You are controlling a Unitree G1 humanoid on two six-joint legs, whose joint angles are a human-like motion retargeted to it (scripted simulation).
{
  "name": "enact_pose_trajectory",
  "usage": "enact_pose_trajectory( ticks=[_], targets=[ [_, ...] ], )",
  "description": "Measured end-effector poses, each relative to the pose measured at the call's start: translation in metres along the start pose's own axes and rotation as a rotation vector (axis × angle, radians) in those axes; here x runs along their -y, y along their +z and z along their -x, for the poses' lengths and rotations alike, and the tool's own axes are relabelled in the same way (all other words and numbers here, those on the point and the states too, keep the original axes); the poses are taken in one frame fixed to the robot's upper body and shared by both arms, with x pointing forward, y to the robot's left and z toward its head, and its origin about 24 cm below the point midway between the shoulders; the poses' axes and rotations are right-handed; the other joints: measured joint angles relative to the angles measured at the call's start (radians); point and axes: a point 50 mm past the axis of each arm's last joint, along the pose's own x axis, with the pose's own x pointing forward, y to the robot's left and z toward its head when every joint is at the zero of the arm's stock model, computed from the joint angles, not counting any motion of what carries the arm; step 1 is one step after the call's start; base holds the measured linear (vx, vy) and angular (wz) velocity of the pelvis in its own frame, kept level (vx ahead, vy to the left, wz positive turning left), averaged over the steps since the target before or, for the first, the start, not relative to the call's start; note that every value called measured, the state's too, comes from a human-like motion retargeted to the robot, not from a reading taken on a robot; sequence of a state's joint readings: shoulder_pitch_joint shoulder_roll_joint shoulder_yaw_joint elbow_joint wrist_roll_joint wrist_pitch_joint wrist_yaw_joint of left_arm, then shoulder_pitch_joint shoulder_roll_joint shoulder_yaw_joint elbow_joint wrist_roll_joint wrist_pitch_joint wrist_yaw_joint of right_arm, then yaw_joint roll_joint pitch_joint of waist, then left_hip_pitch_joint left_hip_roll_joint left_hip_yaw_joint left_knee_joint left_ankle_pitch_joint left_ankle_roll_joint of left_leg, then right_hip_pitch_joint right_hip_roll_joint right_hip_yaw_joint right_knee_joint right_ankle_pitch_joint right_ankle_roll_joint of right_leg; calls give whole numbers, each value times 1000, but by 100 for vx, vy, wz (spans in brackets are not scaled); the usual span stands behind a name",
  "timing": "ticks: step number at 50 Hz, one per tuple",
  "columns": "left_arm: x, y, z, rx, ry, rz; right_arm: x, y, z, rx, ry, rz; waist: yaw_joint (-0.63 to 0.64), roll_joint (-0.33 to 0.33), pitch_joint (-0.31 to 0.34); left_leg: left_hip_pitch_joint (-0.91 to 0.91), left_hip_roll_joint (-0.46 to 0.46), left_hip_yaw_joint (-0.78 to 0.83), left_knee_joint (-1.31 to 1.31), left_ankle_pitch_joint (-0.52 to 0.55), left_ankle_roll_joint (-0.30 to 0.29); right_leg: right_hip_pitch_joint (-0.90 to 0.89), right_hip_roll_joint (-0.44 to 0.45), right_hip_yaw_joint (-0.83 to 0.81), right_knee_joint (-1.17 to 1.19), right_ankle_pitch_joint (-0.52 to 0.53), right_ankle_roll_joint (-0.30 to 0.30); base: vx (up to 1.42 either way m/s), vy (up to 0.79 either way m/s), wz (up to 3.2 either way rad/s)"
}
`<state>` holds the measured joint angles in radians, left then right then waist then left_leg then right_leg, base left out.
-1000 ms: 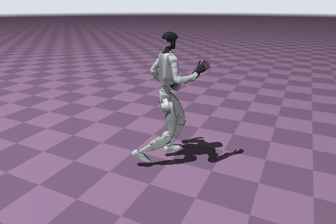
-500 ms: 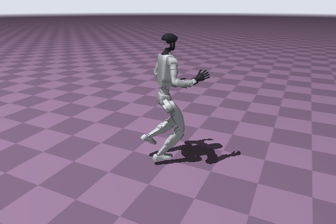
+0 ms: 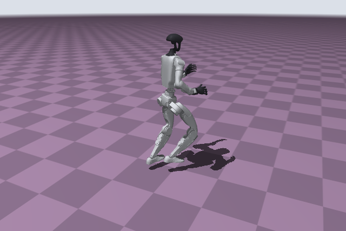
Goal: Run
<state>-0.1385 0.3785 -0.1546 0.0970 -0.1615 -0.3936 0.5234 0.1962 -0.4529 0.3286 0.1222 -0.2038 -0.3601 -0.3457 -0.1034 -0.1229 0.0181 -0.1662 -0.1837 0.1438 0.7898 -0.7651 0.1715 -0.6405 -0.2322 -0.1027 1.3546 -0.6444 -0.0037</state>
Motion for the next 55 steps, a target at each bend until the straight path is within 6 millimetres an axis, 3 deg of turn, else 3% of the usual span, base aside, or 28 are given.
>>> enact_pose_trajectory(
  ticks=[2,5,7,10,12,15,18,20,23,27,30,32,35,37,40,42,45,48,51,55],
  targets=[
    [10,22,-13,116,-15,49,3,-13,20,-78,28,-6,-31,50,-16,77,57,-18,-43,70,-70,-28,88,-35,-223,3,19,5,-8,66],
    [19,44,-17,228,-50,103,9,-24,42,-159,32,-12,-47,125,-45,123,162,-35,10,178,-159,-27,232,-59,-528,48,46,1,-8,58],
    [22,45,-11,227,-64,128,10,-24,46,-169,16,-26,-43,137,-45,124,205,-42,153,254,-184,-30,273,-51,-502,51,26,-4,-6,47],
    [22,27,6,110,-79,147,14,-17,35,-128,-44,-31,-12,162,-24,82,293,-54,447,365,-194,-6,331,-51,-362,14,-57,-4,-6,41],
    [20,1,24,-43,-89,113,19,-5,13,-49,-105,-1,25,163,7,13,362,-45,654,376,-153,24,347,-51,-264,-56,-113,-4,-7,43],
    [9,-43,58,-296,-116,8,33,28,-37,137,-228,62,93,139,50,-142,437,-27,877,274,-44,98,339,-38,-204,-149,-155,-3,-7,56],
    [-15,-68,97,-474,-139,-69,52,81,-75,372,-358,54,163,92,67,-314,406,2,877,147,27,205,312,6,-247,-174,-128,0,1,61],
    [-36,-72,120,-552,-136,-90,65,117,-86,522,-426,14,204,48,67,-405,344,35,756,94,39,286,275,35,-305,-147,-80,3,6,69],
    [-63,-69,148,-635,-108,-97,76,154,-85,688,-469,-39,254,-13,48,-480,224,81,430,83,6,400,201,60,-383,-50,15,6,8,74],
    [-80,-65,169,-709,-44,-64,78,175,-78,801,-453,-59,264,-83,15,-484,41,95,23,120,-17,484,74,63,-358,77,123,2,8,76],
    [-74,-62,167,-686,-33,-46,66,169,-75,775,-393,-65,244,-104,7,-481,-19,93,84,119,24,498,7,68,-195,163,154,-2,5,51],
    [-63,-58,150,-605,-42,-50,54,154,-73,696,-340,-65,214,-117,18,-462,-49,93,188,76,71,469,-49,66,-26,215,147,-3,4,47],
    [-37,-45,100,-393,-72,-60,31,114,-65,505,-238,-58,159,-125,44,-392,-58,71,289,-22,90,359,-104,63,210,186,72,-4,-2,50],
    [-14,-26,54,-210,-84,-51,17,84,-56,372,-157,-46,118,-107,59,-301,-55,44,270,-63,90,244,-96,68,266,103,22,-3,4,60],
    [12,18,3,46,-78,31,6,45,-31,204,-62,-38,49,-54,62,-125,-46,4,154,-48,60,95,-51,49,174,3,-6,1,5,71],
    [21,48,-11,182,-77,113,6,27,-10,109,-25,-55,7,0,49,-21,7,-21,88,13,-13,41,17,3,-14,-21,-6,5,-4,70],
    [30,79,-14,326,-114,211,11,7,19,-16,4,-83,-30,87,13,62,116,-50,77,157,-128,13,163,-49,-395,10,29,2,-8,73],
    [35,86,-4,342,-149,276,15,1,31,-65,-25,-107,-16,145,4,56,222,-59,278,276,-178,22,268,-61,-525,48,21,-4,-7,69],
    [36,65,10,210,-161,293,18,8,20,-29,-81,-99,32,159,31,11,306,-64,570,340,-162,49,309,-60,-381,-7,-58,-4,-7,58],
    [25,1,44,-142,-149,173,29,37,-27,149,-197,-18,128,144,99,-127,399,-54,891,260,-47,127,316,-48,-201,-153,-145,-3,-7,43]
  ],
)
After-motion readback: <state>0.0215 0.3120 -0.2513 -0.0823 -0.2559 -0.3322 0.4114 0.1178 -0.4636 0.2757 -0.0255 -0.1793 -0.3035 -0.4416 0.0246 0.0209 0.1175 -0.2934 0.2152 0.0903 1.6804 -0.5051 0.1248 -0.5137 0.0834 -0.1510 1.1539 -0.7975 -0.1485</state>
